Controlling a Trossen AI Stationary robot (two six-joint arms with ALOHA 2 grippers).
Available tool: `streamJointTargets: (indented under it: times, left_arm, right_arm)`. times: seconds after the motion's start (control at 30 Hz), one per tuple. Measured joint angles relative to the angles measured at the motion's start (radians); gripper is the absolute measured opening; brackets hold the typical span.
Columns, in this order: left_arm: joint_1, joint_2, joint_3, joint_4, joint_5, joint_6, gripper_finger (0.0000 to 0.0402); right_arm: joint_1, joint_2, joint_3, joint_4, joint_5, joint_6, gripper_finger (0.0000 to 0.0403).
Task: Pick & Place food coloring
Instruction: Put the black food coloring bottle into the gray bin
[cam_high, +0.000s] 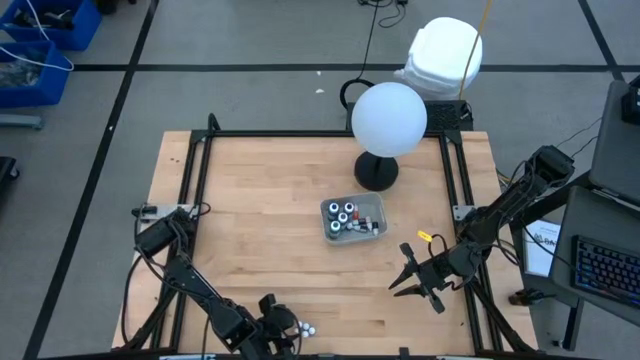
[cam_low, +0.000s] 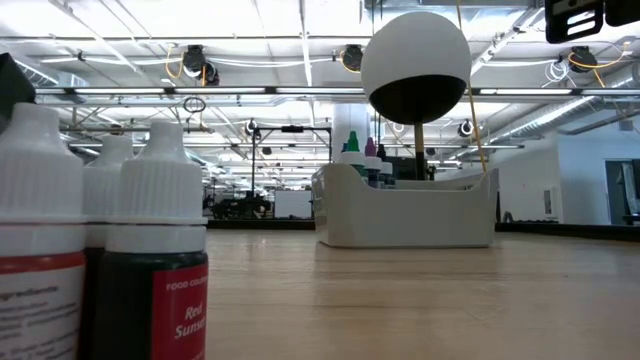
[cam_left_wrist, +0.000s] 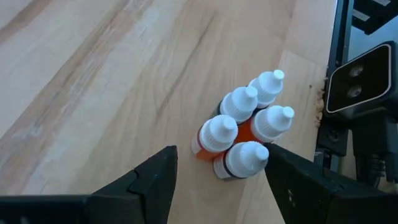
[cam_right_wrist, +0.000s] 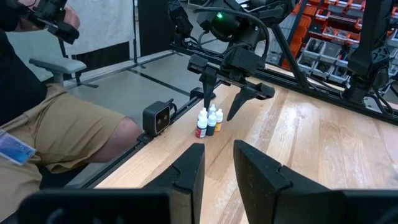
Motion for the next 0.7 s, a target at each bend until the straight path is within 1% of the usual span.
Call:
streamJointTargets:
  times: [0.3,0.53,0.6,0.7]
  left_arm:
    - [0.0,0.0,0.0,-0.04,-0.005,-0.004,0.0239]
    - [0.0,0.0,0.0,-0.04,-0.006,-0.002,0.0237]
    - [0.0,0.0,0.0,-0.04,-0.004,-0.001,0.0227]
    - [0.0,0.0,0.0,-0.04,0.005,-0.004,0.0196]
  right_arm:
    - [0.0,0.0,0.0,0.0,0.0,-0.001,0.0077]
    - [0.0,0.0,0.0,0.0,0.0,-0.001,0.0077]
    - [0.0,0.0,0.0,0.0,0.0,-0.001,0.0077]
    - [0.0,0.0,0.0,0.0,0.0,-0.002,0.0077]
